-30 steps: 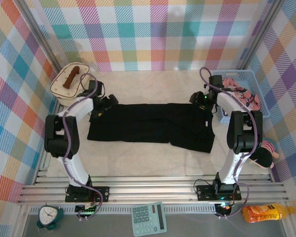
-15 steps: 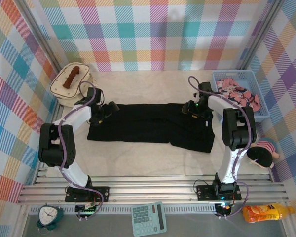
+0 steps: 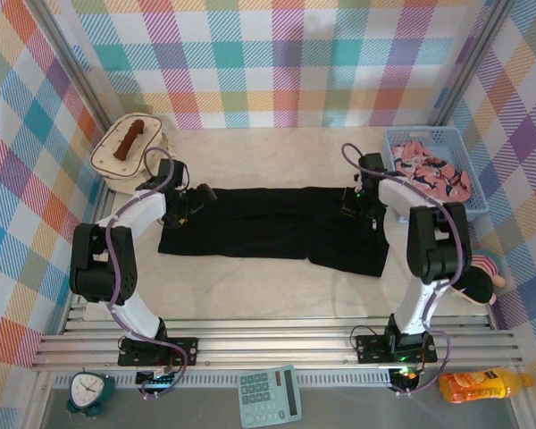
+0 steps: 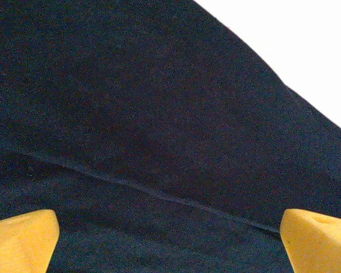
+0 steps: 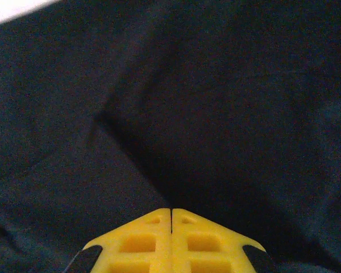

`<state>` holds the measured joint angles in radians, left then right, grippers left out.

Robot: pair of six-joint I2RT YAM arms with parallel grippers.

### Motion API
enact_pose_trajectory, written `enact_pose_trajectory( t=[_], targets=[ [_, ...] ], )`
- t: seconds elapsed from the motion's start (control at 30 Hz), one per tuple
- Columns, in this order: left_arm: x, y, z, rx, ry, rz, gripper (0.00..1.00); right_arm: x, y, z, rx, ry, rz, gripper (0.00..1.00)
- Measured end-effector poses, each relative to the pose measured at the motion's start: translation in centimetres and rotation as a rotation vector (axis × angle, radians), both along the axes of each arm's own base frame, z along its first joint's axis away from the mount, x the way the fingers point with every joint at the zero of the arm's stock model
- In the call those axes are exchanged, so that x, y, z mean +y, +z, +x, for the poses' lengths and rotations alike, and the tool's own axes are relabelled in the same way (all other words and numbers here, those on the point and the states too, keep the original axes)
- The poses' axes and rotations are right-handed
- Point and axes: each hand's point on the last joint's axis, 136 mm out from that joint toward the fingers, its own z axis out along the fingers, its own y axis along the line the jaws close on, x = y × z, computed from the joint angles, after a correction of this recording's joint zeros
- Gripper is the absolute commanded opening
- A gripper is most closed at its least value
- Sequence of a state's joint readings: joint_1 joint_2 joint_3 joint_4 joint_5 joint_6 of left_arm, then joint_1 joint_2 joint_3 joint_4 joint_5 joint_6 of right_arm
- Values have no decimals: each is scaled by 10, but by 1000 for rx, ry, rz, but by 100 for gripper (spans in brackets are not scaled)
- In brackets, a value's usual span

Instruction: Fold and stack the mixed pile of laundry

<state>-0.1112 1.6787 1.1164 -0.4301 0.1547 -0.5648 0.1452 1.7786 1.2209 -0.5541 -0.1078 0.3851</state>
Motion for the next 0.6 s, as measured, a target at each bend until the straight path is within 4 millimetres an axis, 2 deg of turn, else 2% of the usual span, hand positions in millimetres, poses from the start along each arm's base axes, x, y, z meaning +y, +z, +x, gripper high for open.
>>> enact_pose_trajectory(
  t=[0.1,0.2,0.27,0.33,0.43,0.5,0.6],
  targets=[
    [2,-2,0,-2,5,8,100,1,29,-12,-68,4,17,0],
    [3,-4,-1,-2,8,16,100,6,36,-39,-76,11,42,2],
    [4,-6,-2,1,10,22,100,11,26,-62,-38,23,58,22],
    [4,-7,-3,4,12,26,100,17,10,-91,34,33,75,38],
    [5,-8,-3,5,13,32,100,26,-2,-128,112,56,132,48],
    [5,-8,-3,5,13,32,100,33,6,-137,104,75,182,50],
    [5,-9,-4,8,12,32,100,32,25,-129,36,77,181,51]
  ],
)
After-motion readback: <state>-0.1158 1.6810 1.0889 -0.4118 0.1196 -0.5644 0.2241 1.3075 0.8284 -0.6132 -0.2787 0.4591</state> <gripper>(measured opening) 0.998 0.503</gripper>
